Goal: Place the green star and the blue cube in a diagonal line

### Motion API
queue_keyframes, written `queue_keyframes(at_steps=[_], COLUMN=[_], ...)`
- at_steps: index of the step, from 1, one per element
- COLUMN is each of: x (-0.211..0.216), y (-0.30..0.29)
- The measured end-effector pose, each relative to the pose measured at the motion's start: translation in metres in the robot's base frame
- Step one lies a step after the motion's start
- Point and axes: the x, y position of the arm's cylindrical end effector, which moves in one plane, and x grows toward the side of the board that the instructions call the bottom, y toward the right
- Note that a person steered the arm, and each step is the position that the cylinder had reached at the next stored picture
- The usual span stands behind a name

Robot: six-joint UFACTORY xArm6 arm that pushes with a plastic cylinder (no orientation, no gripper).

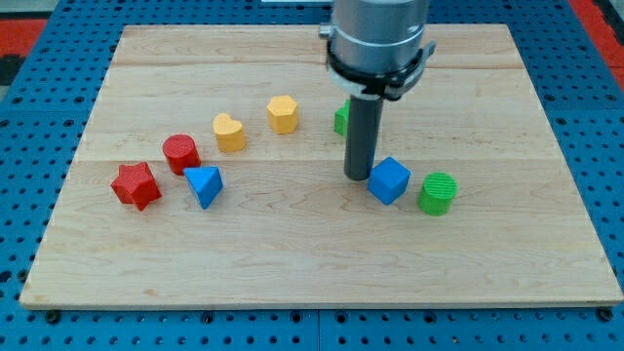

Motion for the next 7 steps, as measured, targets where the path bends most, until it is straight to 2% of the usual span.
queue_keyframes(at_steps=[1, 2, 5, 6, 7], x=[0.033, 0.032, -0.044, -0.075, -0.117], y=[0.009, 0.051, 0.066, 0.086, 0.133])
